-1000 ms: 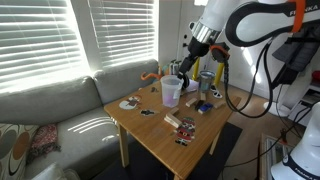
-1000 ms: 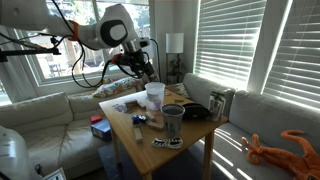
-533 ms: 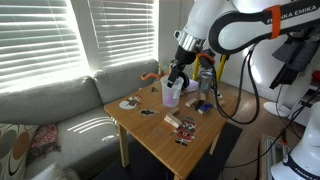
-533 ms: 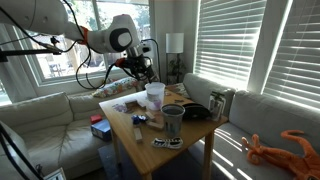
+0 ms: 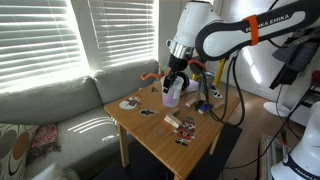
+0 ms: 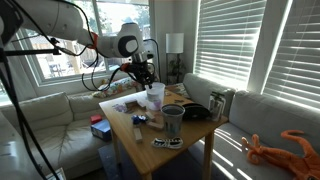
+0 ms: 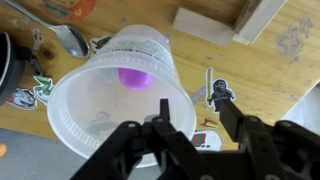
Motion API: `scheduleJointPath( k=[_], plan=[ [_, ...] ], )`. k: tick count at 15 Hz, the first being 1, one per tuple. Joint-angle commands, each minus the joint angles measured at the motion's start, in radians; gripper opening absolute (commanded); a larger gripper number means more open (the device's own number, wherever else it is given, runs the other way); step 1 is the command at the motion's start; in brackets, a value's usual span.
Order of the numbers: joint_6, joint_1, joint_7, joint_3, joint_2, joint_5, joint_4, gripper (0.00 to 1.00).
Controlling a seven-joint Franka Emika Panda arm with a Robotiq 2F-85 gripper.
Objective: Lift the opaque cup, pour its content into the silver cup and then put the silver cup in the opaque cup
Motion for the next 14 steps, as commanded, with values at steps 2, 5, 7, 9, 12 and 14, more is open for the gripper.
scheduleJointPath(
  k=[2, 5, 7, 9, 12, 14],
  plan=[
    [-0.066, -0.004, -0.051, -0.010, 0.023, 0.097, 0.053, 0.19],
    [-0.063, -0.020, -0.090, -0.034, -0.015, 0.187, 0.038, 0.01],
    [-0.055, -0.038, -0.107, -0.058, -0.046, 0.244, 0.021, 0.00],
    [-0.049, -0.059, -0.133, -0.090, -0.101, 0.295, -0.007, 0.02],
    [-0.073, -0.082, -0.169, -0.136, -0.171, 0.361, -0.046, 0.01],
    [-0.075, -0.096, -0.206, -0.173, -0.244, 0.404, -0.098, 0.01]
  ],
)
